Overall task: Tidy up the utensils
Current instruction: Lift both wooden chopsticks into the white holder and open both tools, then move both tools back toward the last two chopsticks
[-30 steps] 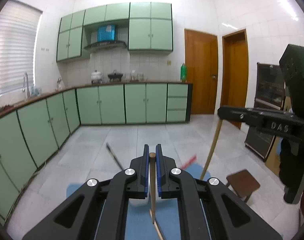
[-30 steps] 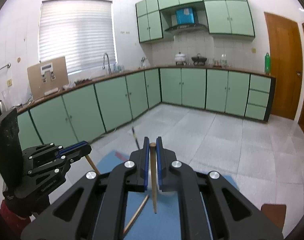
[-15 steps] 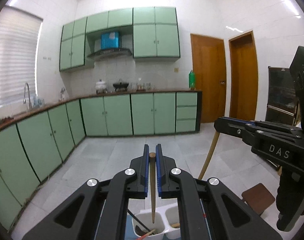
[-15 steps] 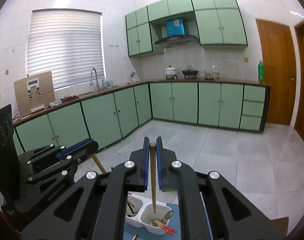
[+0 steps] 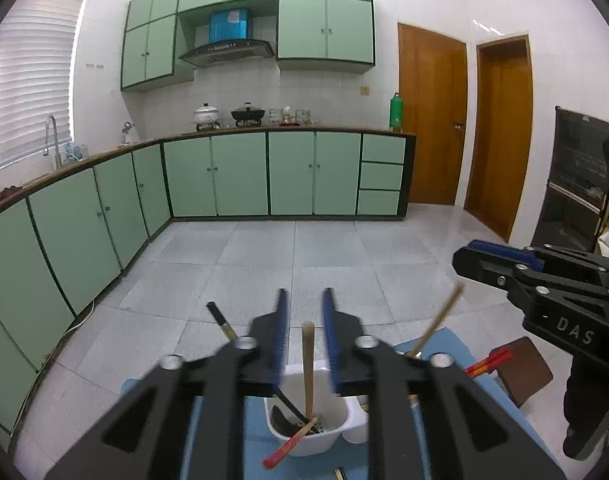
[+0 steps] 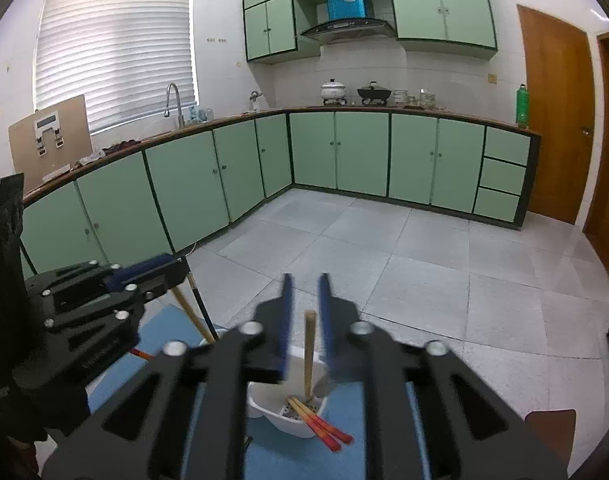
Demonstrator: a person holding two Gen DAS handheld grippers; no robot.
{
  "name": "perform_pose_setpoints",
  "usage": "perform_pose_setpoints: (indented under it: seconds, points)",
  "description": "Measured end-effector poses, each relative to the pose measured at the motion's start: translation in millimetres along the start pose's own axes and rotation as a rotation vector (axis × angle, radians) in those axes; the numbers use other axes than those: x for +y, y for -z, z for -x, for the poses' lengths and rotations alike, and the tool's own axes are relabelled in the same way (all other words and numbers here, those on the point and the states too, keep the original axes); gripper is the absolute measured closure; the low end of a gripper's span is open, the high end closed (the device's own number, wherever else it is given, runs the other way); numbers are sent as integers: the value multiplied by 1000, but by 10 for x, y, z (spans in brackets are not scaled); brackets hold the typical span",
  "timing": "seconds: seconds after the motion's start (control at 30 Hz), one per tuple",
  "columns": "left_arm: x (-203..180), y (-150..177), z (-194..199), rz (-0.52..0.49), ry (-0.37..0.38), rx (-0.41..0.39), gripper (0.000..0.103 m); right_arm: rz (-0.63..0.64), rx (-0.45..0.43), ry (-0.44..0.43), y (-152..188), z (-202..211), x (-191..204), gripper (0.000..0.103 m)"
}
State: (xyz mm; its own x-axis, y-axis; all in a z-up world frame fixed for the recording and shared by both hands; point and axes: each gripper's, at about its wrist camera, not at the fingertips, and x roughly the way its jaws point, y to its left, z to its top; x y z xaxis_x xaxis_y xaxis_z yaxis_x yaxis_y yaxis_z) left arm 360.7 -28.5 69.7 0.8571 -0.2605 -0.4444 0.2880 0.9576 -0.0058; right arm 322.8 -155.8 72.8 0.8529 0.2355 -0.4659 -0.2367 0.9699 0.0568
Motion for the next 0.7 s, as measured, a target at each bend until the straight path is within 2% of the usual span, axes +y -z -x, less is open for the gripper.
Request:
perform_pose_setpoints:
  seconds: [0.03,0.1,0.23,0.27,0.3,0.37,0.43,0.5,0.7]
  points:
    - [9,-8,72,2,-3,-14,73,0,-10,8,17,53,-5,70]
    - [33,-22,175,4,-9,-29,60,-2,-33,20,35,216,-44,68]
    - [35,59,464,15,-20,-48,49,-33,-58,29,161,509,-115,51]
    - [29,106,554,20,-24,-50,41,-40,-62,26,221,599,-118,47]
    - [30,150,628,26,-26,-55,39,-45,-68,26,286,686,-115,39]
    - [22,262,765,38,-24,-54,38,-45,-78,33,419,837,-102,35]
    - [9,384,869,48,-28,-48,36,-46,-84,40,614,991,-64,25]
    - [-16,576,987,55,-30,-34,34,-58,-75,42,814,1094,-33,19]
    - [-73,1206,1171,92,-41,57,31,-98,13,21,1415,1197,89,13]
